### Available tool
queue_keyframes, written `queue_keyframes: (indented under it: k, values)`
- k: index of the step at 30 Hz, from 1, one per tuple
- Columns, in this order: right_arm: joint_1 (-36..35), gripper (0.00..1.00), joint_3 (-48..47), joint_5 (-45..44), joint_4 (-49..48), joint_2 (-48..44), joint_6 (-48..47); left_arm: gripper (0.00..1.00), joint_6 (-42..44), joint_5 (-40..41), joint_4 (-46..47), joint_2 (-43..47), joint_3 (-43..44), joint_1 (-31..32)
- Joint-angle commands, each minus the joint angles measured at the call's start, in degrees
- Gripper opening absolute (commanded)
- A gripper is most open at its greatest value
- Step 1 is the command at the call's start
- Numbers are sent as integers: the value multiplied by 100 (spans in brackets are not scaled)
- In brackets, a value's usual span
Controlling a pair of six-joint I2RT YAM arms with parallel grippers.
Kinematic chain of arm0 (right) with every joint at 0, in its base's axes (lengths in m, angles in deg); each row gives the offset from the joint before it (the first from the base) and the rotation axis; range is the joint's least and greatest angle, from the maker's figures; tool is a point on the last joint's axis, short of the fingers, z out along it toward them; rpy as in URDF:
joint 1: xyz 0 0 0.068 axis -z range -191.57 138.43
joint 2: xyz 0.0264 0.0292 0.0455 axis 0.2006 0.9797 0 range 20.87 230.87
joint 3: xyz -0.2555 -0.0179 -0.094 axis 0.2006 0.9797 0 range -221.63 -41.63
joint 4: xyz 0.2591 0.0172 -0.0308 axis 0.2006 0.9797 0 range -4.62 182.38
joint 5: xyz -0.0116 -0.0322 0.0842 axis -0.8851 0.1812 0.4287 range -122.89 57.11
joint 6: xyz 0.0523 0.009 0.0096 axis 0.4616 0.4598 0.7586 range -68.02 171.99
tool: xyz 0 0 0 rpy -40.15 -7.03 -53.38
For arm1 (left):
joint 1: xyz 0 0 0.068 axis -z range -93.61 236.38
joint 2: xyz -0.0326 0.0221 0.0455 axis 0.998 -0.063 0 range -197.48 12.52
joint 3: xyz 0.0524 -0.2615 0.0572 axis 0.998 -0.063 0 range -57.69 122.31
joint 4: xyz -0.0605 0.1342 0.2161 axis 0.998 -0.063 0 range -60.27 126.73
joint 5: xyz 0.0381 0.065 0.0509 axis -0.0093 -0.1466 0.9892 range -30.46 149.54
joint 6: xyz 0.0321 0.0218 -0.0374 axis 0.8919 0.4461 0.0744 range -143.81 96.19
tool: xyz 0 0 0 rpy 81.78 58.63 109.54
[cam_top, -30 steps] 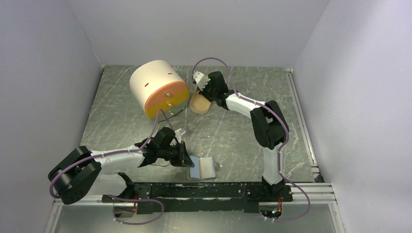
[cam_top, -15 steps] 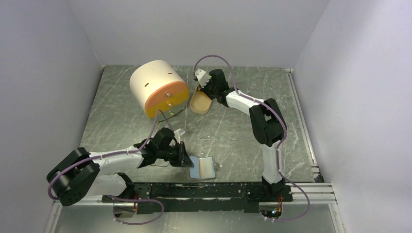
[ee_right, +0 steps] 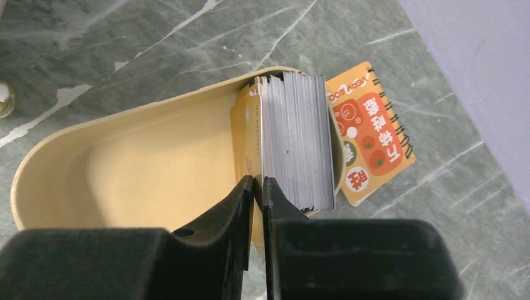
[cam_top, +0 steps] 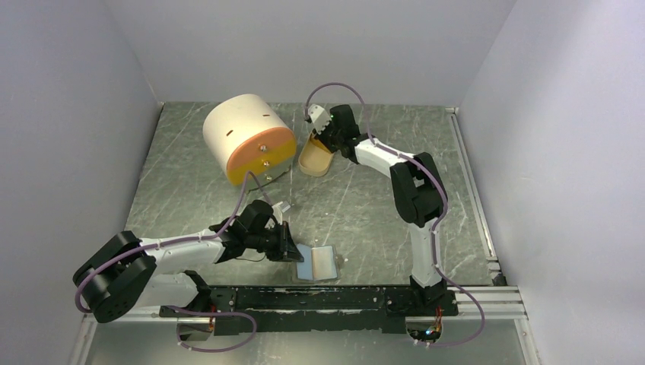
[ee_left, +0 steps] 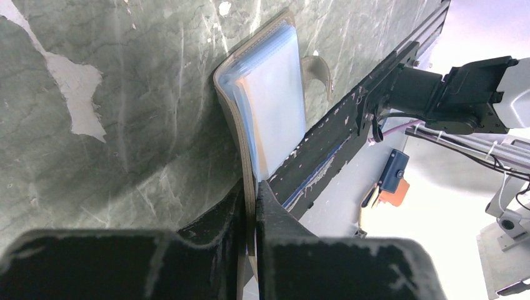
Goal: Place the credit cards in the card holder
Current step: Pick up the credit card from the storage box.
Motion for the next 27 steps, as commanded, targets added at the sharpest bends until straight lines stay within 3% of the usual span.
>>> queue_keyframes:
  k: [1, 4, 7, 9, 13, 20, 27]
  values:
    - [123, 9, -238, -150, -41, 117, -61, 11, 62, -107, 79, -16, 106, -36]
    - [140, 1, -252, -60, -24, 92, -33, 11, 62, -116, 88, -26, 117, -34]
    - [145, 9, -253, -62, -26, 52, 10, 11, 55, -121, 98, -19, 107, -32]
    - [145, 9, -212, -51, -44, -7, 23, 11, 37, -123, 125, -10, 79, -33]
    - [145, 0, -178, 197, 52, -151, 32, 11, 12, -148, 190, -22, 46, -33]
    - [145, 4, 117, 602, 99, -514, 331, 11, -2, -212, 325, -118, 24, -32]
    - [153, 6, 223, 451, -91, -483, 500, 11, -12, -230, 362, -97, 4, -34]
